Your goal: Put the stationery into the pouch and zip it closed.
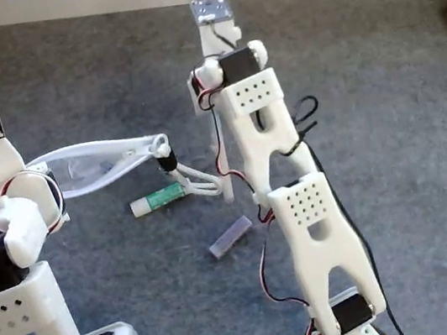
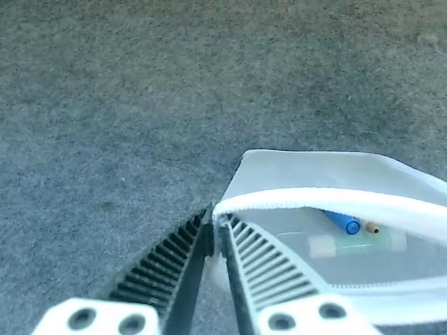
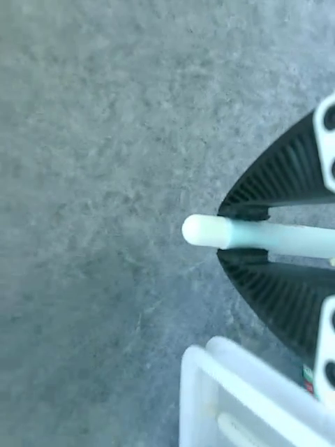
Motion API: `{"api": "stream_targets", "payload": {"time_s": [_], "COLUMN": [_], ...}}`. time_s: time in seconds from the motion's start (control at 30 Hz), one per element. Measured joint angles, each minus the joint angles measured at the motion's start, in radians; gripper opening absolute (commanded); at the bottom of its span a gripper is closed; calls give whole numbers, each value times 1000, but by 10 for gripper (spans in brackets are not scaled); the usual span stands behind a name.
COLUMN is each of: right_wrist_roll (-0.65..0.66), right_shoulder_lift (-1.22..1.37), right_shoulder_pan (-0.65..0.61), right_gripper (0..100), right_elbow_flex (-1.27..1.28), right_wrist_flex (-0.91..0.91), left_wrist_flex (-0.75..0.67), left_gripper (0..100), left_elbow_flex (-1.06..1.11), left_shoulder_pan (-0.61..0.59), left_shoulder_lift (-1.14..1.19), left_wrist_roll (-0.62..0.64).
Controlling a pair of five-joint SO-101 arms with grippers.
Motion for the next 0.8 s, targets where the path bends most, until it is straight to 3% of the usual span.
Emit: {"api": "stream_targets", "payload": {"time_s": [0.57, 0.8], "right_wrist_roll": [0, 0], "right_shoulder_lift": [-74, -348], "right_shoulder_pan": [3, 3], "right_gripper": [4, 4], "right_elbow_flex": [6, 339], "right_wrist_flex": [0, 0], "left_wrist_flex": [0, 0], "left_gripper": [6, 6], "left_elbow_flex": [0, 0], "left_shoulder_pan": [0, 0], "left_shoulder_lift": [0, 0], "left_wrist_roll": [0, 0]}}
